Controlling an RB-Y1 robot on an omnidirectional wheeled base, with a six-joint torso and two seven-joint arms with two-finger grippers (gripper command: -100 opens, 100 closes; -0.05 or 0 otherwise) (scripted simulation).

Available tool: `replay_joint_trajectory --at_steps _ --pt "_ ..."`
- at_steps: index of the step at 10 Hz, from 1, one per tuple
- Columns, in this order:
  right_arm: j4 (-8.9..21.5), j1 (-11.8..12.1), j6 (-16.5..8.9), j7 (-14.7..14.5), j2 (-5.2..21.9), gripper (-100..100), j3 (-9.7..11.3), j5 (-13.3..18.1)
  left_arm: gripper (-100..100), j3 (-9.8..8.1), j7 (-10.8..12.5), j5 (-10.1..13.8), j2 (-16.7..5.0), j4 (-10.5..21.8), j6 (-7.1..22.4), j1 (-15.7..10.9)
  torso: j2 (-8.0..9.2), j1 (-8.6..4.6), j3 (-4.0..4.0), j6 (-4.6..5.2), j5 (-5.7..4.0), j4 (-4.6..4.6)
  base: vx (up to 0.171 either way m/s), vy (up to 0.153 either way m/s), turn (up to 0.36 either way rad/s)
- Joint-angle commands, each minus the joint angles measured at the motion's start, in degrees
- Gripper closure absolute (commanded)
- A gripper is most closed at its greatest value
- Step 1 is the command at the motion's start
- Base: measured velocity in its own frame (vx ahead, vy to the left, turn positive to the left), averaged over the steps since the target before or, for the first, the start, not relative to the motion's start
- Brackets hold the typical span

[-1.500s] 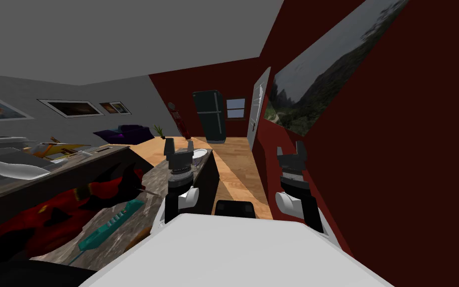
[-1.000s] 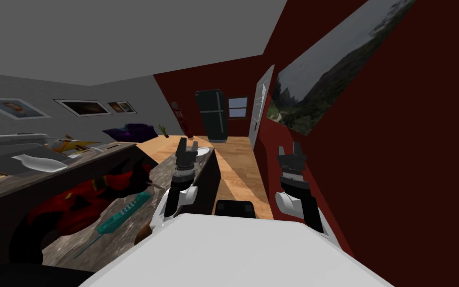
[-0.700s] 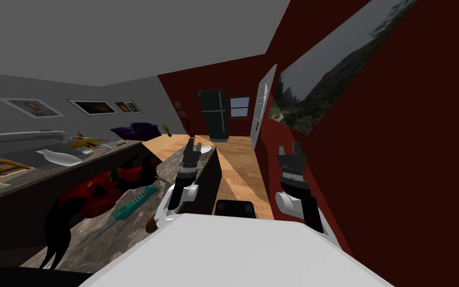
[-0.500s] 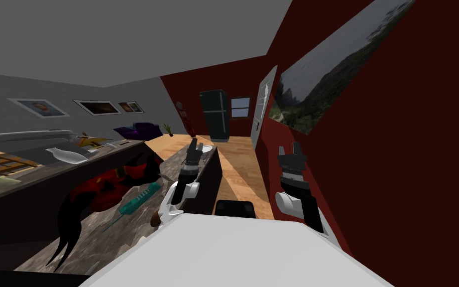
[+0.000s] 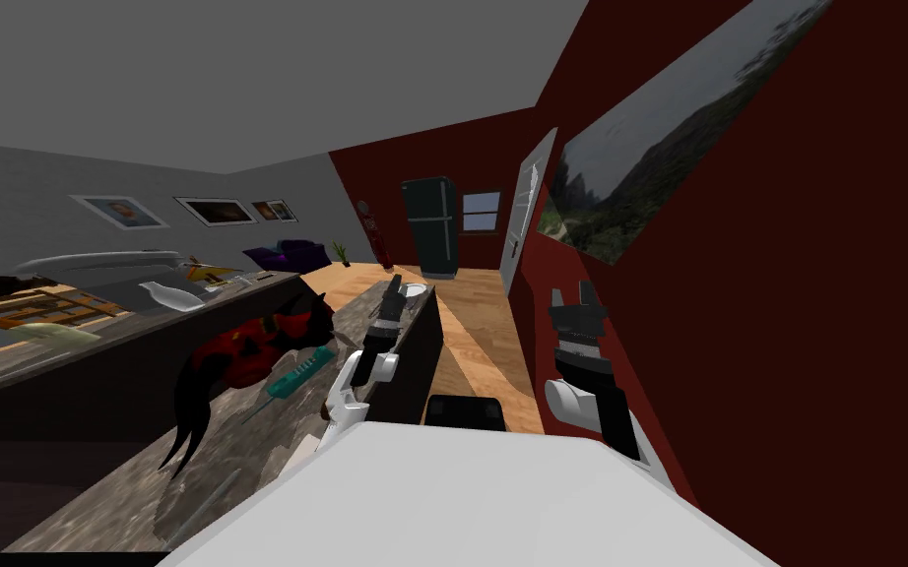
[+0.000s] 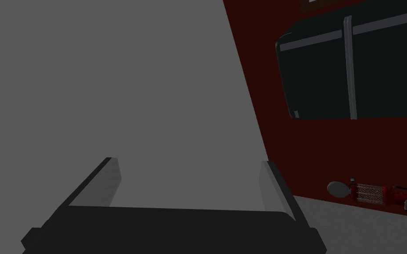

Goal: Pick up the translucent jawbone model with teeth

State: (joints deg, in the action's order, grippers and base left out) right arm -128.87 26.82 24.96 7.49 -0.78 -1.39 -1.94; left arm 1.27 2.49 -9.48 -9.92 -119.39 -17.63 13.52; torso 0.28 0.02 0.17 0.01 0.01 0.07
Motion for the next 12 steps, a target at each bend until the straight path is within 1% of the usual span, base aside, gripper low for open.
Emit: replay_joint_trajectory --at_steps 1,2,3,4,5,6,7,8,9,10,11,12 --pt "0.0 0.0 0.0 0.0 0.0 0 0.0 0.0 -100 0.23 -0.4 -0.5 -0.1 2.2 2.9 -2.5 0.00 0.00 0.00 0.00 0.00 0.00 -0.064 0.011 0.063" --pt "0.0 0.0 0.0 0.0 0.0 0 0.0 0.0 -100 0.23 -0.4 -0.5 -0.1 2.2 3.6 -2.5 -0.04 0.00 -0.02 0.00 0.00 -0.01 -0.048 0.010 0.031" --pt "0.0 0.0 0.0 0.0 0.0 0 0.0 0.0 -100 0.38 -0.7 -0.8 -0.2 4.3 5.9 -4.4 -0.09 -0.01 -0.05 0.00 0.00 -0.02 -0.063 0.011 0.065" --pt "0.0 0.0 0.0 0.0 0.0 0 0.0 0.0 -100 0.38 -0.7 -0.8 -0.2 4.3 6.0 -4.4 -0.06 -0.01 -0.04 -0.01 0.00 -0.02 -0.051 0.011 0.031" --pt "0.0 0.0 0.0 0.0 0.0 0 0.0 0.0 -100 0.56 -1.0 -1.1 -0.3 6.5 8.3 -6.3 -0.09 0.00 -0.05 0.00 -0.01 -0.02 -0.054 0.014 0.060" --pt "0.0 0.0 0.0 0.0 0.0 0 0.0 0.0 -100 0.78 -1.4 -1.4 -0.4 8.5 10.0 -8.3 -0.10 0.01 -0.06 0.00 0.00 -0.02 -0.075 0.025 0.110" --pt "0.0 0.0 0.0 0.0 0.0 0 0.0 0.0 -100 0.78 -1.4 -1.4 -0.4 8.9 10.9 -8.3 -0.05 0.04 -0.03 -0.01 0.01 -0.01 -0.061 0.018 0.022" --pt "0.0 0.0 0.0 0.0 0.0 0 0.0 0.0 -100 1.04 -1.8 -1.7 -0.5 10.9 13.3 -10.3 -0.05 0.02 -0.03 0.00 0.00 -0.01 -0.054 0.016 0.047" --pt "0.0 0.0 0.0 0.0 0.0 0 0.0 0.0 -100 1.04 -1.8 -1.7 -0.5 11.3 13.3 -10.3 -0.08 0.01 -0.05 0.00 0.00 -0.02 -0.040 0.013 0.023" --pt "0.0 0.0 0.0 0.0 0.0 0 0.0 0.0 -100 1.36 -2.3 -1.9 -0.7 13.8 15.3 -12.4 -0.13 -0.01 -0.07 0.00 0.00 -0.03 -0.040 0.007 0.050" --pt "0.0 0.0 0.0 0.0 0.0 0 0.0 0.0 -100 1.36 -2.3 -1.9 -0.7 13.8 15.7 -12.4 -0.14 -0.03 -0.08 -0.01 -0.01 -0.03 -0.032 0.007 0.025" --pt "0.0 0.0 0.0 0.0 0.0 0 0.0 0.0 -100 1.72 -2.8 -2.1 -0.8 16.3 17.8 -14.5 -0.16 -0.03 -0.09 0.00 -0.01 -0.04 -0.030 0.013 0.039"
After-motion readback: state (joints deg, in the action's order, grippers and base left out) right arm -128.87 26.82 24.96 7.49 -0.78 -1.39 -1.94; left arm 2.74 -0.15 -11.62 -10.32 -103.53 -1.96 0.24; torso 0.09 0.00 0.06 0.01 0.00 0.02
